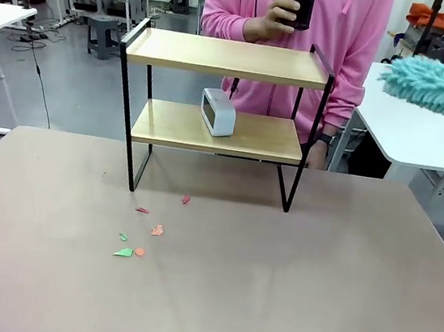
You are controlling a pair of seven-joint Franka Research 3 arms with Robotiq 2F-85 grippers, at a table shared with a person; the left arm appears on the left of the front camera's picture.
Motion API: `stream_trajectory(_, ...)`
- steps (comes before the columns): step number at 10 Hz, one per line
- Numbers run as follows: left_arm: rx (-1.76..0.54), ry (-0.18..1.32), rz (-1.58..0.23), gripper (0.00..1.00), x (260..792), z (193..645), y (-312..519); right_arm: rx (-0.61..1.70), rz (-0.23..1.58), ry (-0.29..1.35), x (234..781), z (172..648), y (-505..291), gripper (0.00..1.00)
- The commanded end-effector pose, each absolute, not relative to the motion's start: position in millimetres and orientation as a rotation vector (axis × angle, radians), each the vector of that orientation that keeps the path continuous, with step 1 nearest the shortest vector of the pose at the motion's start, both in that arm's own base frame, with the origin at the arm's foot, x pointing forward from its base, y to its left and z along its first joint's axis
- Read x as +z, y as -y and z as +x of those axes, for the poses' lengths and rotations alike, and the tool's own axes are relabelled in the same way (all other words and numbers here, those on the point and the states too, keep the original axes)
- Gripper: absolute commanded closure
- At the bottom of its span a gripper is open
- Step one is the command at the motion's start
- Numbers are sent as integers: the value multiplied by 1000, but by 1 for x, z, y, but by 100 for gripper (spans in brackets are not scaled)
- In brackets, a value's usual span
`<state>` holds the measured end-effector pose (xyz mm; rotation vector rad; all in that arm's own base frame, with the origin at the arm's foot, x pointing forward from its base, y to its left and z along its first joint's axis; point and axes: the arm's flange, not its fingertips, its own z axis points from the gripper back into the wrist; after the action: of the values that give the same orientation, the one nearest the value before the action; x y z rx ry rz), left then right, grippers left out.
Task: Clean the shelf.
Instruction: Clean the remaining tier of the Shelf with the Duster once objects are removed, then hand the Duster back to the human.
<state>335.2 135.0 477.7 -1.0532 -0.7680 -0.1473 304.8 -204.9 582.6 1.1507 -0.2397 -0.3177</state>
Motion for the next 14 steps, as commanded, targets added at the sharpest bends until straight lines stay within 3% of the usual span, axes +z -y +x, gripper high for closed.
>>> stream_trajectory(1,-165,795,-1063,0,478,336,-133,-440,1234,290,566,305,209,88)
stream_trajectory(4,-165,795,-1063,0,478,336,-133,-507,1161,211,536,319,192,88)
stream_trajectory(5,-165,795,-1063,0,478,336,-133,-460,1206,245,540,302,222,88)
stream_trajectory(14,-165,795,-1063,0,478,336,-133,-460,1206,245,540,302,222,88)
